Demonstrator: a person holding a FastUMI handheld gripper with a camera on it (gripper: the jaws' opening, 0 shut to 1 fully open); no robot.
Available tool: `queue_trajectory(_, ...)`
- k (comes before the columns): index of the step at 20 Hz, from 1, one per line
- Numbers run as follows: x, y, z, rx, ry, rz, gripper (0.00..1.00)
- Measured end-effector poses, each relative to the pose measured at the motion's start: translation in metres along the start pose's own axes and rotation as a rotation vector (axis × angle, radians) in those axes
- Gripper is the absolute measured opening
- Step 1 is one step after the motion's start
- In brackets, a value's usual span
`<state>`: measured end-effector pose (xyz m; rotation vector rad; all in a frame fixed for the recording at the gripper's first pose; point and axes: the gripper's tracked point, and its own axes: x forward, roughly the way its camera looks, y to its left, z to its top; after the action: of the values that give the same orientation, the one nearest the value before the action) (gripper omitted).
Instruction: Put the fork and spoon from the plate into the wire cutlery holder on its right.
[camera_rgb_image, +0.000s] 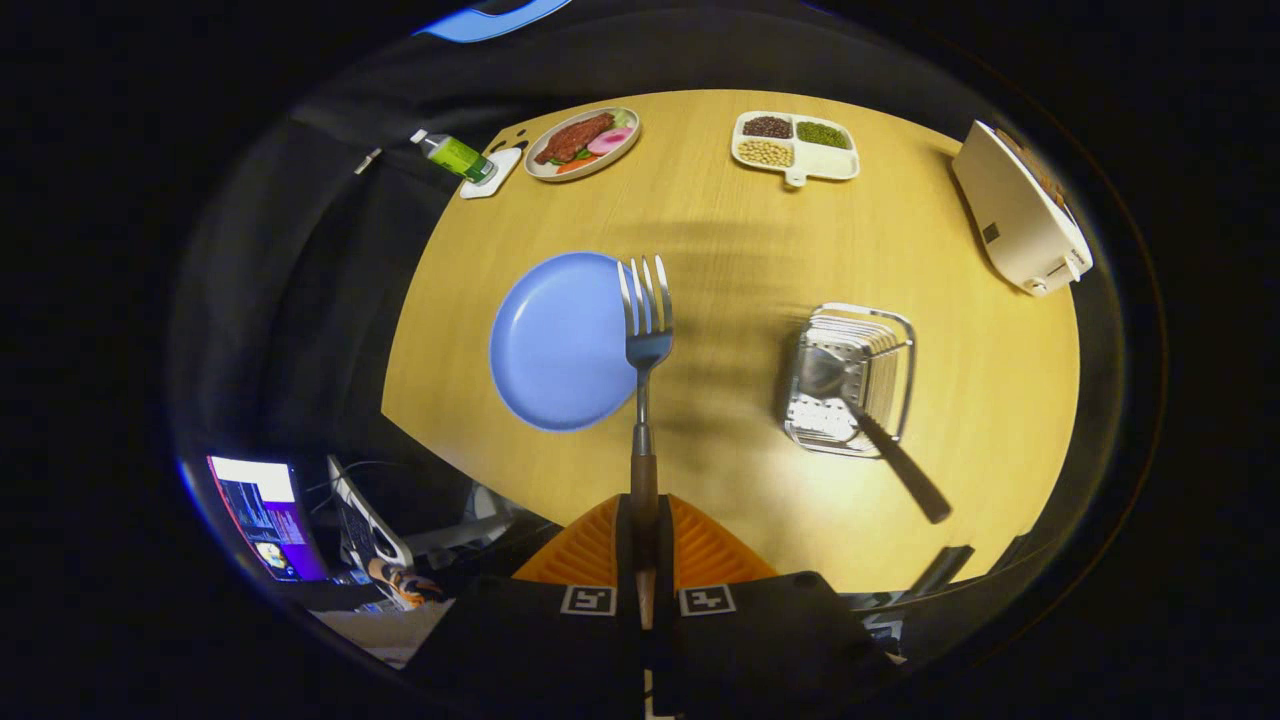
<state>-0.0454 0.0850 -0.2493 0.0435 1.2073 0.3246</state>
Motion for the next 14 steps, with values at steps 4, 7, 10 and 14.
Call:
queue_trajectory(4,-0.031,-0.04,-0.007,-0.063,0.084,-0.05,0.08)
queue_trajectory(7,-0.046,-0.061,-0.01,-0.107,0.163,-0.074,0.08)
queue_trajectory(10,-0.054,-0.077,-0.008,-0.136,0.243,-0.088,0.08)
queue_trajectory(14,-0.055,-0.1,-0.006,-0.17,0.359,-0.118,0.08)
